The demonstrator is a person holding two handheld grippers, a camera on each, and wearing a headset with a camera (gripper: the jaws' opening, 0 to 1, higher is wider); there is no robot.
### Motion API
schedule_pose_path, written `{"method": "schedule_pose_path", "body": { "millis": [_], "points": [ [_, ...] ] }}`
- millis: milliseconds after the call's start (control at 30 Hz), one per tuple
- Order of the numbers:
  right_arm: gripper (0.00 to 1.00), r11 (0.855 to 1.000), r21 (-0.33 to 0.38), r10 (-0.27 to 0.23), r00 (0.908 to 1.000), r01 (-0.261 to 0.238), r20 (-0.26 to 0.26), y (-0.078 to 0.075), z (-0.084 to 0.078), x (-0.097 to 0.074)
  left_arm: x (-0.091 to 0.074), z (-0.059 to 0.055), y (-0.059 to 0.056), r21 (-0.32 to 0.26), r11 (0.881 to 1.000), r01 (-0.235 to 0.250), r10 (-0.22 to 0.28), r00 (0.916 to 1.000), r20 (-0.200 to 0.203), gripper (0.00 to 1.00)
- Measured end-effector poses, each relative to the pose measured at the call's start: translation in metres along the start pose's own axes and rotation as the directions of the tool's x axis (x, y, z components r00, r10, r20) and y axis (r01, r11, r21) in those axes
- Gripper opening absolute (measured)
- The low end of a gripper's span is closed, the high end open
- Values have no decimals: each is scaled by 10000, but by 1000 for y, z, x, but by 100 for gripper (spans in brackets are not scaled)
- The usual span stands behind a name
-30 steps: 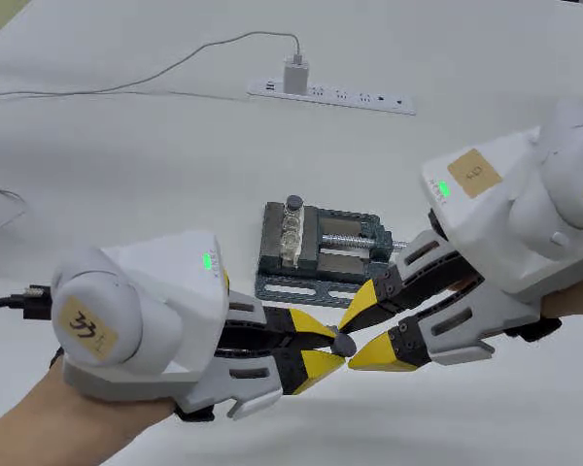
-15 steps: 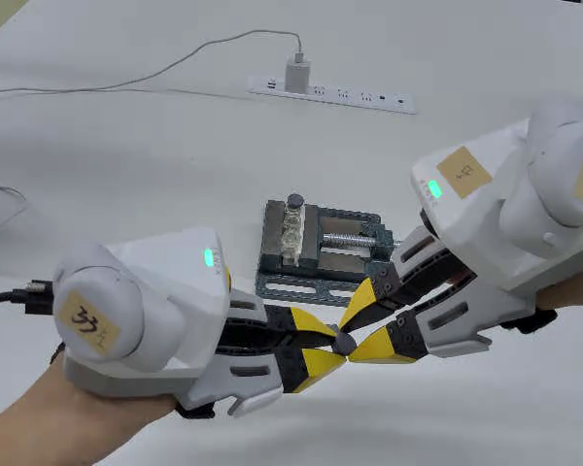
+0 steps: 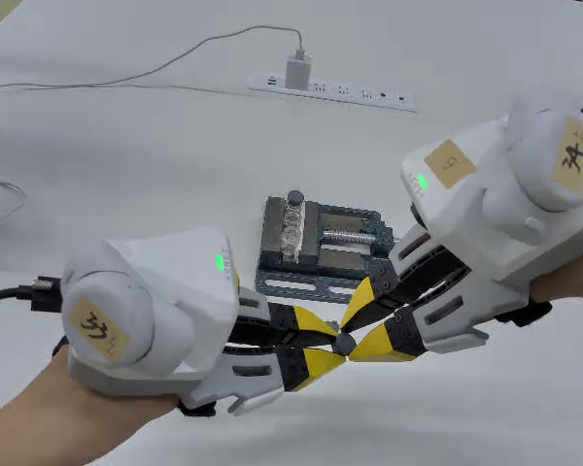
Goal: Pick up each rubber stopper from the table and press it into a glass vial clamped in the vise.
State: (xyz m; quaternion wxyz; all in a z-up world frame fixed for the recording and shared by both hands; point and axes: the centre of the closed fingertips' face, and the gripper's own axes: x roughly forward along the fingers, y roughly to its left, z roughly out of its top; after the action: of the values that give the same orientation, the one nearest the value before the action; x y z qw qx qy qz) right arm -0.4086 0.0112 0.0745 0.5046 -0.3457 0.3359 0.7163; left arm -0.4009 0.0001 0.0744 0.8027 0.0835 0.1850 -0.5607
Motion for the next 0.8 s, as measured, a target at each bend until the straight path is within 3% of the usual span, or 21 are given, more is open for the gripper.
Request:
{"method": "schedule_pose_path", "body": {
  "millis": [500, 667, 800],
  "points": [
    [6, 10000, 24, -2, 9998, 2, -213, -1, -2, 3, 0, -4, 3, -297, 9994, -163, 165, 9998, 54, 5],
    [6, 9999, 73, -80, 9993, 82, -376, -4, -8, 3, -2, -7, 9, -426, 9977, -523, 525, 9986, 31, 20],
    [6, 9998, 166, -106, 9990, 114, -423, -5, -10, 3, -6, -13, 18, -622, 9923, -1071, 1074, 9942, 6, 39]
  ]
}}
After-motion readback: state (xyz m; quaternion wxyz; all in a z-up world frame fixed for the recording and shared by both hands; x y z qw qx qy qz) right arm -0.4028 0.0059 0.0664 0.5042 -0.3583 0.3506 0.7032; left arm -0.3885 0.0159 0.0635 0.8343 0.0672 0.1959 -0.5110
